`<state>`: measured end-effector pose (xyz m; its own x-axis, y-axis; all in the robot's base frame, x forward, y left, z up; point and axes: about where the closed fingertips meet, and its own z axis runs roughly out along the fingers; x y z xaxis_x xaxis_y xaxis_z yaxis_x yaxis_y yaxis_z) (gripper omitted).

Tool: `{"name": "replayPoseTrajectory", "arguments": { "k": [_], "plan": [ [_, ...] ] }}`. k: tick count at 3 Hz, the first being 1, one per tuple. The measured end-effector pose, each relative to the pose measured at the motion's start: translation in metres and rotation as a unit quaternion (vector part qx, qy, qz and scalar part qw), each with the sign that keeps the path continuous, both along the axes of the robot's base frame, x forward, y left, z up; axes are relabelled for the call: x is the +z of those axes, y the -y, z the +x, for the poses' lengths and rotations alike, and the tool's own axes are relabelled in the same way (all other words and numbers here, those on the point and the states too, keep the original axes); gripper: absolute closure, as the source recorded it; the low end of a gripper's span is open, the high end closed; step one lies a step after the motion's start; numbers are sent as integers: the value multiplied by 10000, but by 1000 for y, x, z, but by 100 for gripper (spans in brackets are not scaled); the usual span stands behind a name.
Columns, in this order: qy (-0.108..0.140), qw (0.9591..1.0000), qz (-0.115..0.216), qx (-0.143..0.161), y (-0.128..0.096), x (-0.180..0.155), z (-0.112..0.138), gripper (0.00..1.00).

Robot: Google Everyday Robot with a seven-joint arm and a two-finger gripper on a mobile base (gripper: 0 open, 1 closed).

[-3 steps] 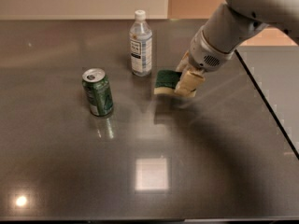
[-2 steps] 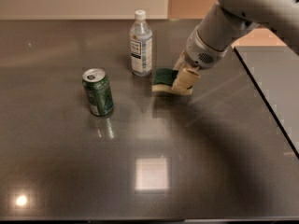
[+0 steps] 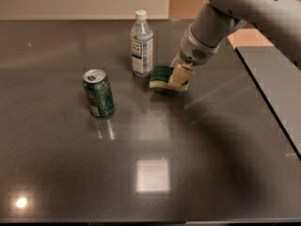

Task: Move sponge near blue plastic bottle

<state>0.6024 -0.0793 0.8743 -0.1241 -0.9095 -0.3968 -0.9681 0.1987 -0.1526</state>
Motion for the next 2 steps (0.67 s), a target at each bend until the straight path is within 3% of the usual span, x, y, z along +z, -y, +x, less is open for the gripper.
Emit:
{"name": "replayPoseTrajectory", "arguments": {
  "k": [2],
  "plan": [
    [-16,10000,43,-84,-8,-7,16,59]
  ]
}}
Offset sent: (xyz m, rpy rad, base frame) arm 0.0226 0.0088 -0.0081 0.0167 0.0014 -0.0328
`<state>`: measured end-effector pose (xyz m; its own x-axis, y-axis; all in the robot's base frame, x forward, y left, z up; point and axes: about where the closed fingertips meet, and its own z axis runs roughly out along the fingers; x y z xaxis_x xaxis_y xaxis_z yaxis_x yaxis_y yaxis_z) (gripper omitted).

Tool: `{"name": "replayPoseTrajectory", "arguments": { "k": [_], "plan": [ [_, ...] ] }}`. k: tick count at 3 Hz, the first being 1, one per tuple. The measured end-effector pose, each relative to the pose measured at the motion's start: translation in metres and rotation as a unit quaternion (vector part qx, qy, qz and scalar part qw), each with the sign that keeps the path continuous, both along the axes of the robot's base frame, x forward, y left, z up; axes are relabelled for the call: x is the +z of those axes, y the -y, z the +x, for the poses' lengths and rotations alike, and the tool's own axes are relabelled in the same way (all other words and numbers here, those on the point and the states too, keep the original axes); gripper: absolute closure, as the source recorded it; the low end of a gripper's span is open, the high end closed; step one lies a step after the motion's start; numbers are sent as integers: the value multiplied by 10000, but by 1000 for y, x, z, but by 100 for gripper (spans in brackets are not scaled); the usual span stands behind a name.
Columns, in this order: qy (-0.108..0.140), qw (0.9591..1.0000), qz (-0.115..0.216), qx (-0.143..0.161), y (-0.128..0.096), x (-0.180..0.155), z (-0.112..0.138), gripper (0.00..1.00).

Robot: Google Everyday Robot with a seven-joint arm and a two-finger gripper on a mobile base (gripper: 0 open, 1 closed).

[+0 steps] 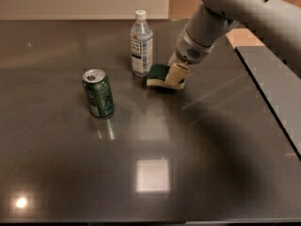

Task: Move sponge near blue plastic bottle

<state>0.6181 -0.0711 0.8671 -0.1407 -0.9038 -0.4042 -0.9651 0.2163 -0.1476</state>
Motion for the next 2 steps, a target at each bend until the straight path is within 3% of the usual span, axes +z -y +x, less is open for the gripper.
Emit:
{"name": "replayPoseTrajectory", "arguments": {
  "k": [2],
  "plan": [
    [-22,10000,17,-28,-2,-4,3,12]
  ]
}}
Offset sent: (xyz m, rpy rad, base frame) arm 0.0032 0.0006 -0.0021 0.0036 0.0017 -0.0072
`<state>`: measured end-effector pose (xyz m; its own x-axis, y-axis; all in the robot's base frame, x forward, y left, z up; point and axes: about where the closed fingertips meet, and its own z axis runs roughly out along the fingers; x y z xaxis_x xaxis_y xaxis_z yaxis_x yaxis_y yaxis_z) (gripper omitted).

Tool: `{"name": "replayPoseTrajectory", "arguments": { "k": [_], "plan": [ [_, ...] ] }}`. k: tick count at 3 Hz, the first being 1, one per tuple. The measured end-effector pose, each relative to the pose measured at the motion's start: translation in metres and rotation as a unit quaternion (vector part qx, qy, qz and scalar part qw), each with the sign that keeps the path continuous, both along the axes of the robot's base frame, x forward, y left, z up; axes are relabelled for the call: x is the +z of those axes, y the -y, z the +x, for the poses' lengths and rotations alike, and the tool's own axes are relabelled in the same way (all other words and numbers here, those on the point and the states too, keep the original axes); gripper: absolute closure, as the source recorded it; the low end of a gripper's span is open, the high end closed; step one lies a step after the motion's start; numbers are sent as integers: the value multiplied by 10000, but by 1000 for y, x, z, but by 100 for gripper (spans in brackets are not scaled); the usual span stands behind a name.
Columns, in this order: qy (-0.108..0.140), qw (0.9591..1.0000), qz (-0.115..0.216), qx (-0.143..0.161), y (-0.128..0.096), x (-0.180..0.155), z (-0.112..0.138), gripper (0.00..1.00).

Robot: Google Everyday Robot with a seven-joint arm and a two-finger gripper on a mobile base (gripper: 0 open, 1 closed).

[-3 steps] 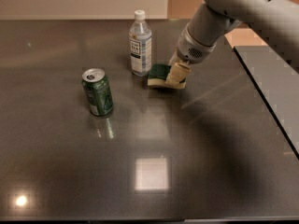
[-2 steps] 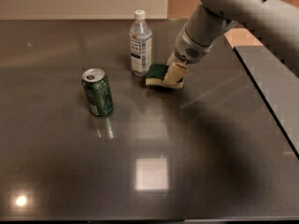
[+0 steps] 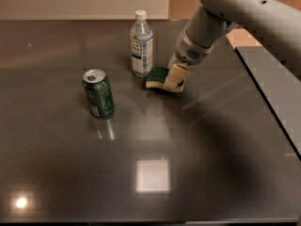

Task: Move sponge near blue plastic bottle

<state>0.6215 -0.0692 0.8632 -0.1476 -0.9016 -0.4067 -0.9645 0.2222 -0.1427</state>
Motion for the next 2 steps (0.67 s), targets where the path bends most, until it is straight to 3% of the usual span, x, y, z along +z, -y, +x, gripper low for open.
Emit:
{"name": "replayPoseTrajectory", "arguments": {
  "k": [1,2],
  "plan": [
    [-11,10000,-2,9,-1,-1,0,0],
    [-11,10000,-2,10,-1,-1,0,0]
  ]
}}
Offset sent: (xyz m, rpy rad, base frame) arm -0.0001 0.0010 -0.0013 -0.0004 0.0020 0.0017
